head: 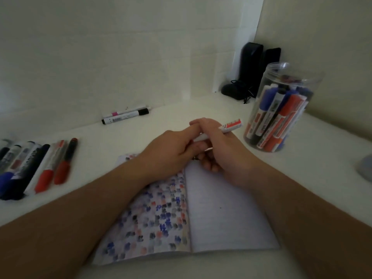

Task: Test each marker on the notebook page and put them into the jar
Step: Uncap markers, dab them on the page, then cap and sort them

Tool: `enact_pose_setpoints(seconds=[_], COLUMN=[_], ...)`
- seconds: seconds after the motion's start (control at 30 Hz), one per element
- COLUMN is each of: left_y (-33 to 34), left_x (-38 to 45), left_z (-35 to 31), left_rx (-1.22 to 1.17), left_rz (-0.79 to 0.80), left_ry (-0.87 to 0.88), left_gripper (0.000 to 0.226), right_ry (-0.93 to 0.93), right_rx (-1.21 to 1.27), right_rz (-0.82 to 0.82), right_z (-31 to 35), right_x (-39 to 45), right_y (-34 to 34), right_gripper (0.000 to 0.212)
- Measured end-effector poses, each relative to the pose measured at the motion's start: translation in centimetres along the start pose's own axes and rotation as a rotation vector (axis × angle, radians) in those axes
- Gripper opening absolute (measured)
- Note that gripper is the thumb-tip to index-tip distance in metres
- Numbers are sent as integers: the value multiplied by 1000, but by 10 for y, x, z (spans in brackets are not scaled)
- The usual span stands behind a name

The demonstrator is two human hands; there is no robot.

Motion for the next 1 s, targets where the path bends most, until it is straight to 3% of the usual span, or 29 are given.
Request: enact_pose_setpoints(seconds=[0.13, 0.23, 0.33, 0.53, 0.67, 1.0], left_y=[-7, -11, -12, -10, -10, -10], left_x=[-5, -11, -14, -10, -9, -9], left_z=[13, 25, 29, 33, 32, 32], left_rx=[-87, -9, 6, 52, 48, 65], left_rz=[60, 167, 224, 249, 266, 270], left_ry=[-146, -149, -154, -194, -190, -188], left_gripper=[70, 51, 36, 46, 42, 42], right_ry=[146, 140, 24, -145, -128, -85], right_rx=[302, 411, 263, -368, -447, -418], right_rz=[3, 8, -9, -100, -187, -160], right_z=[-1, 2, 3, -3, -4, -6], right_x=[1, 2, 2, 0, 0, 1], right_y=[-12, -21, -19, -6, -7, -7], right_gripper=[37, 21, 25, 19, 21, 26])
Point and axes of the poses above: each hand's wrist, its own x-axis towards the middle knuckle, its own y-axis out of the palm, z = x × y, the point moved 2 cm from there along x, towards the middle knuckle, and after that the axes turned 6 degrees about z, right-handed, at the moved point
